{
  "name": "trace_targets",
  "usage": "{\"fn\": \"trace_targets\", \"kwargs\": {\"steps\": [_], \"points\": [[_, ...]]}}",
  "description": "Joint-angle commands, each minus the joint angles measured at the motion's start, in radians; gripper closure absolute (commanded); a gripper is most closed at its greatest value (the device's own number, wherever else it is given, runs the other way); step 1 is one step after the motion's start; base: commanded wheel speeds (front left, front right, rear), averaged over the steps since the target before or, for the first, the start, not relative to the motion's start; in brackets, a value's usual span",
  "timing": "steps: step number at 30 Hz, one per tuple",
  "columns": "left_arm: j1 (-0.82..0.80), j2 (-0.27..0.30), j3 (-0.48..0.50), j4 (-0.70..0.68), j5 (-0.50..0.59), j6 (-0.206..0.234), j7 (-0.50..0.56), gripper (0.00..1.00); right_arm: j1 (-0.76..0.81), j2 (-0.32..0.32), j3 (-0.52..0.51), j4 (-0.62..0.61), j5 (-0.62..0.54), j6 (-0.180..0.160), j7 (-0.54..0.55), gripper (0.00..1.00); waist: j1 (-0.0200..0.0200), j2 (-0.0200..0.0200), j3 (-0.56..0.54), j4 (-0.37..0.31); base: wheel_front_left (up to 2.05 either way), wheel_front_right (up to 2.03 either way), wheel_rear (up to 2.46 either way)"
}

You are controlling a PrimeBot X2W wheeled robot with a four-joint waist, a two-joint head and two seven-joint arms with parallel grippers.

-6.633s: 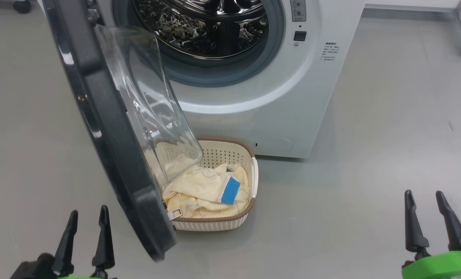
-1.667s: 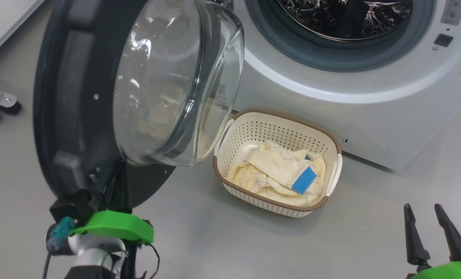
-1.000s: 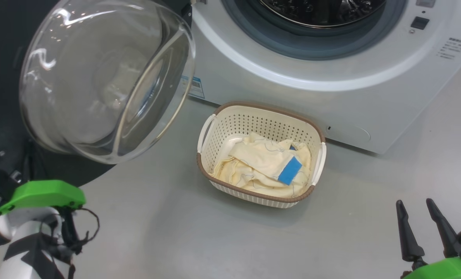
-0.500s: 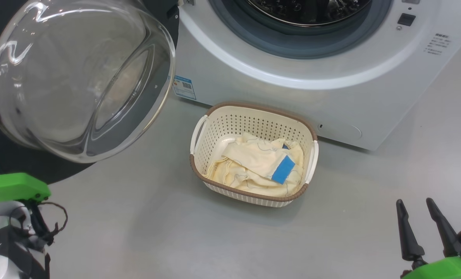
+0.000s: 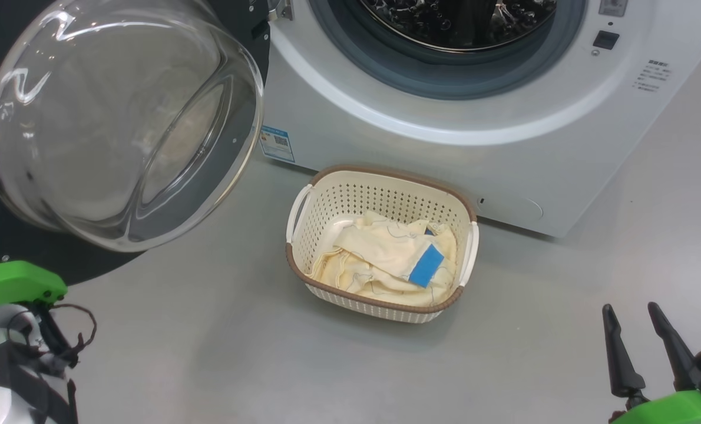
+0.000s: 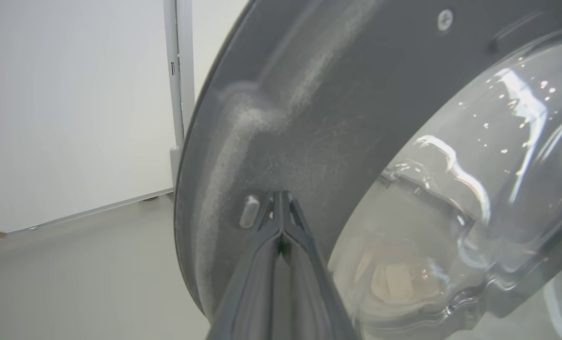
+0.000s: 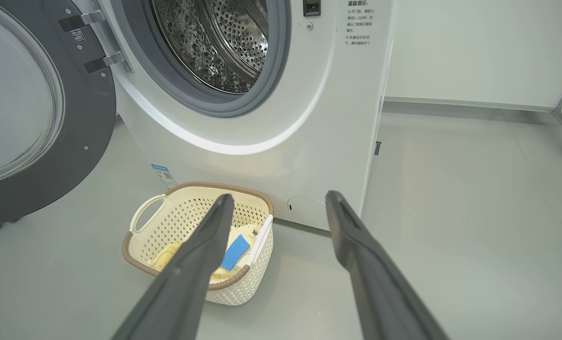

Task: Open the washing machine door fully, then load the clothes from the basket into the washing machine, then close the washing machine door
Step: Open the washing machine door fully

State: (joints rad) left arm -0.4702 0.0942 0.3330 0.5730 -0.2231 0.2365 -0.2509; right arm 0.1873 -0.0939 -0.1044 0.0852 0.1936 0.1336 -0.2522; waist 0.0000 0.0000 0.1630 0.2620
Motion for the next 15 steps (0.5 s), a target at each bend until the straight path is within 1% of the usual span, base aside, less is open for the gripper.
{"fn": "trace_targets", "kwargs": {"steps": [1,5,7,8,12,13,14,15], "points": [[-0.009,0.025,0.033,-0.053,0.011,-0.007,-0.011,1.00,-0.032,-0.019,0.015,-0.028,0.005,-0.003,-0.010,0.00,0.0000,0.0000,-0.005,0.002,0.00,0.00,0.00],[0.035,-0.016,0.024,-0.155,0.012,-0.037,-0.011,1.00,-0.031,-0.014,0.009,-0.030,0.006,-0.003,-0.010,0.00,0.0000,0.0000,-0.012,0.013,0.00,0.00,0.00],[0.063,-0.030,0.001,-0.220,0.014,-0.048,-0.011,1.00,-0.031,-0.011,0.009,-0.031,0.005,-0.003,-0.010,0.00,0.0000,0.0000,-0.014,0.019,0.00,0.00,0.00],[0.063,-0.030,0.001,-0.220,0.014,-0.048,-0.011,1.00,-0.031,-0.011,0.009,-0.031,0.005,-0.003,-0.010,0.00,0.0000,0.0000,-0.014,0.019,0.00,0.00,0.00],[0.122,-0.042,-0.067,-0.358,0.001,-0.058,-0.011,1.00,-0.038,-0.007,0.017,-0.033,0.004,-0.003,-0.010,0.00,0.0000,0.0000,-0.019,0.022,0.00,0.00,0.00],[0.136,-0.043,-0.089,-0.394,-0.002,-0.060,-0.011,0.97,-0.039,-0.006,0.019,-0.033,0.004,-0.003,-0.010,0.00,0.0000,0.0000,-0.020,0.022,0.00,0.00,0.00],[0.151,-0.043,-0.113,-0.423,-0.010,-0.057,-0.011,0.76,-0.041,-0.005,0.021,-0.033,0.004,-0.003,-0.010,0.00,0.0000,0.0000,-0.022,0.020,0.00,0.00,0.00],[0.167,-0.043,-0.139,-0.455,-0.014,-0.050,-0.011,0.58,-0.043,-0.004,0.025,-0.031,0.004,-0.003,-0.010,0.00,0.0000,0.0000,-0.025,0.017,0.00,0.00,0.00]]}}
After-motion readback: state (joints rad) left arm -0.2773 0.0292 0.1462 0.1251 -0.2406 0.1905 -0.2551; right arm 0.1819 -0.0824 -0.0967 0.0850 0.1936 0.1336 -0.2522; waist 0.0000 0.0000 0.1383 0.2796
